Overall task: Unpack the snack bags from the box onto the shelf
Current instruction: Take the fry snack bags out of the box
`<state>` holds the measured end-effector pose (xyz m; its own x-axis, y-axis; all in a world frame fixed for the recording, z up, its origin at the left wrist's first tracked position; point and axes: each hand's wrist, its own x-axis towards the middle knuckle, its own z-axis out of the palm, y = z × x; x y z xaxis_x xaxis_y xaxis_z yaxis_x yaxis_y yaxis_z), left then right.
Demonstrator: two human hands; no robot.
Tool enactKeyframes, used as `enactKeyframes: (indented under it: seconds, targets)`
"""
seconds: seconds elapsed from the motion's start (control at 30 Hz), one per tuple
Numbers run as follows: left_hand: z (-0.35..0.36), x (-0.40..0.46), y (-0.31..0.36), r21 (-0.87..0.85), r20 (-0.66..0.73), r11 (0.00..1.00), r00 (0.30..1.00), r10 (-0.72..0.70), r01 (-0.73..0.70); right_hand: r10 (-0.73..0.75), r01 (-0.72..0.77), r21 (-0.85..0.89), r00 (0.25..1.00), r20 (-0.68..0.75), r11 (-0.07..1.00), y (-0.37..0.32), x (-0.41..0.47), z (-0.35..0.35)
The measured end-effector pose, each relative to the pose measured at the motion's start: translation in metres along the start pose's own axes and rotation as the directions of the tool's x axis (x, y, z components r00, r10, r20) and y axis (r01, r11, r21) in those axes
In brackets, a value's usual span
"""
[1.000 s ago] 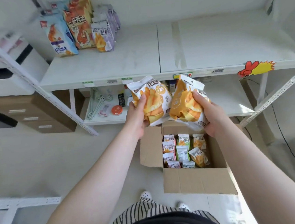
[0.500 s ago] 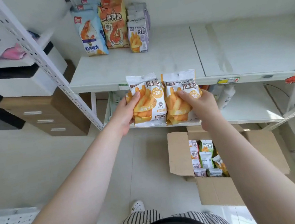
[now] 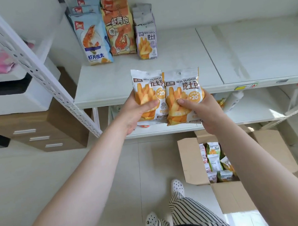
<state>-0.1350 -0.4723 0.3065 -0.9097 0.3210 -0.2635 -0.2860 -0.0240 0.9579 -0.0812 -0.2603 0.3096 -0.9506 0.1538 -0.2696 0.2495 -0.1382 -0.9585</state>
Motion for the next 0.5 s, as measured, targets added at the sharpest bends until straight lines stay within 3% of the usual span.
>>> enactKeyframes:
  seconds: [0.37, 0.5]
  targets:
    - [0.022, 0.151, 0.024, 0.120, 0.066, 0.992, 0.998, 0.024, -0.032, -0.022, 0.026, 0.049, 0.997, -0.078, 0.998, -0.020, 0.135, -0.051]
    - [0.024, 0.195, 0.029, 0.142, -0.129, 0.983, 0.982, 0.138, -0.120, -0.027, 0.031, 0.073, 0.998, -0.062, 0.997, -0.030, 0.179, -0.066]
